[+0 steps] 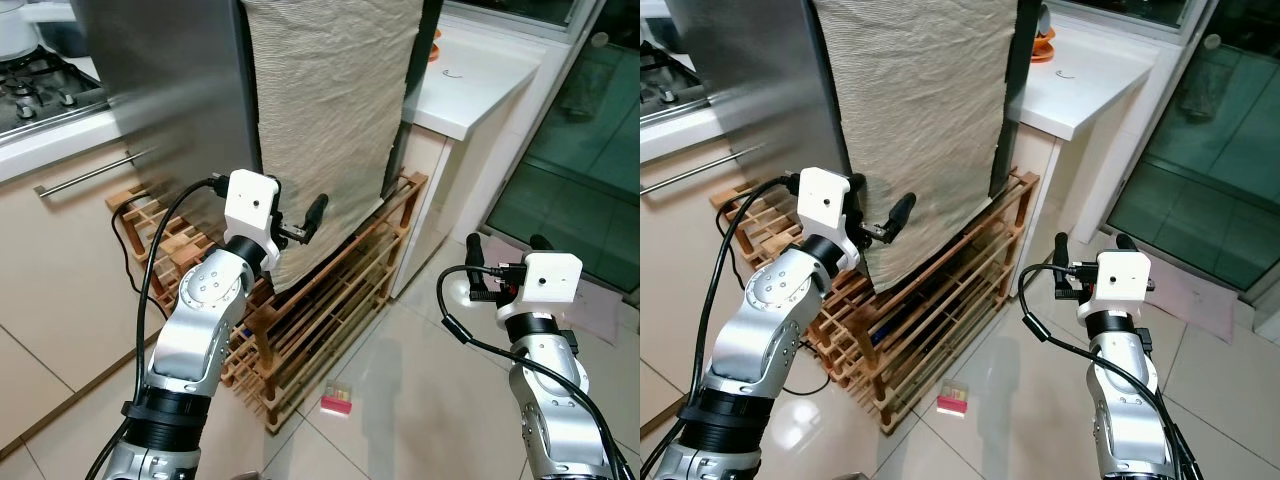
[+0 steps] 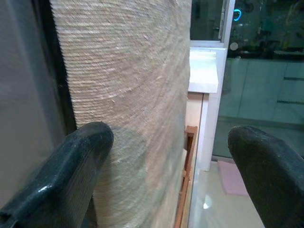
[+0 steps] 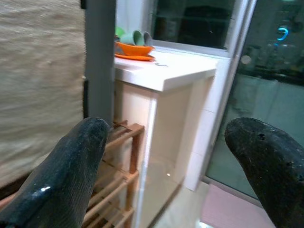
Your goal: Restocking fridge
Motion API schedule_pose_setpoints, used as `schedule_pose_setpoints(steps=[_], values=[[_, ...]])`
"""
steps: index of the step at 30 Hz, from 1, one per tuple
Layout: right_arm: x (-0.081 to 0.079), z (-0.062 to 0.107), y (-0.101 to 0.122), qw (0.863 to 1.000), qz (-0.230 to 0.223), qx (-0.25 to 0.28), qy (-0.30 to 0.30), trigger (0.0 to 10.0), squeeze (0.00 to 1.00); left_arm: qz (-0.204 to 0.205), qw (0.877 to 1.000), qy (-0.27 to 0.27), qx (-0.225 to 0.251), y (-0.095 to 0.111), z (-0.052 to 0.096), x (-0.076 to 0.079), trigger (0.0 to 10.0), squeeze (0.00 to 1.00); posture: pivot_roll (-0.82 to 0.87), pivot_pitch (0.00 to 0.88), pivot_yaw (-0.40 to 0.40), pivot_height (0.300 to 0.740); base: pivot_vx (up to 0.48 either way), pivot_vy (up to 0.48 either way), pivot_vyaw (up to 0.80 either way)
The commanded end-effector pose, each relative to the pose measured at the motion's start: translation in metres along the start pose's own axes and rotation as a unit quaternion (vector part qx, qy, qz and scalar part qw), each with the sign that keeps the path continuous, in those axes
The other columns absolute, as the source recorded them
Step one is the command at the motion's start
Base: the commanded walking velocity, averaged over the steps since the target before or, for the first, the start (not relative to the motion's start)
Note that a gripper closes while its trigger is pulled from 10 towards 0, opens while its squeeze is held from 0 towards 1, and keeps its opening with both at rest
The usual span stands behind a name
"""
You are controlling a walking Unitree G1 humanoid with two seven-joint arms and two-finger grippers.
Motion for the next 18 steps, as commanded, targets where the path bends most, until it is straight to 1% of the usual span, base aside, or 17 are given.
schedule_pose_setpoints(steps=[1, 3, 5, 8, 12, 15, 18], values=[[0.008, 0.003, -0.004, 1.000, 0.004, -0.013, -0.009, 10.0, 0.00, -0.001, 1.000, 0.007, -0.018, -0.007, 0.009, -0.005, 10.0, 0.00, -0.05, 0.000, -0.024, 0.740, 0.000, 0.000, 0.00], [0.008, 0.004, -0.004, 1.000, 0.004, -0.014, -0.008, 10.0, 0.00, 0.001, 1.000, 0.007, -0.021, -0.009, 0.010, -0.005, 10.0, 0.00, -0.05, 0.000, -0.025, 0.740, 0.000, 0.000, 0.00], [0.008, 0.004, -0.005, 1.000, 0.006, -0.016, -0.004, 10.0, 0.00, 0.004, 1.000, -0.006, -0.030, -0.014, 0.016, 0.002, 10.0, 0.00, -0.05, 0.000, -0.027, 0.740, 0.000, 0.000, 0.00], [0.009, 0.003, -0.007, 1.000, 0.008, -0.019, -0.003, 10.0, 0.00, 0.017, 0.999, -0.010, -0.038, -0.020, 0.024, 0.010, 10.0, 0.00, -0.04, 0.000, -0.027, 0.740, 0.000, 0.000, 0.00], [0.009, 0.001, -0.007, 1.000, 0.007, -0.019, -0.003, 10.0, 0.00, 0.025, 0.999, -0.007, -0.044, -0.025, 0.028, 0.014, 10.0, 0.00, -0.03, 0.000, -0.033, 0.740, 0.000, 0.000, 0.00], [0.004, -0.002, -0.005, 1.000, 0.006, -0.014, 0.008, 10.0, 0.00, 0.022, 0.999, 0.007, -0.037, -0.026, 0.023, 0.009, 10.0, 0.00, -0.04, 0.000, -0.037, 0.740, 0.000, 0.000, 0.00], [0.004, -0.003, -0.005, 1.000, 0.007, -0.013, 0.010, 10.0, 0.00, 0.018, 0.999, 0.011, -0.037, -0.027, 0.019, 0.007, 10.0, 0.00, -0.04, 0.000, -0.037, 0.740, 0.000, 0.000, 0.00]])
Point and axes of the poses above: a point about 5 cm out from each wrist's last joint towards the gripper, its own z axis pointing back from the gripper into the wrist, its own y axis along the axis of the wrist's last joint, x = y × z, the point moved 1 cm from there along -z, pointing out of the wrist towards the gripper, and after that the axes turned 10 degrees about -z, right-handed, at the moved point
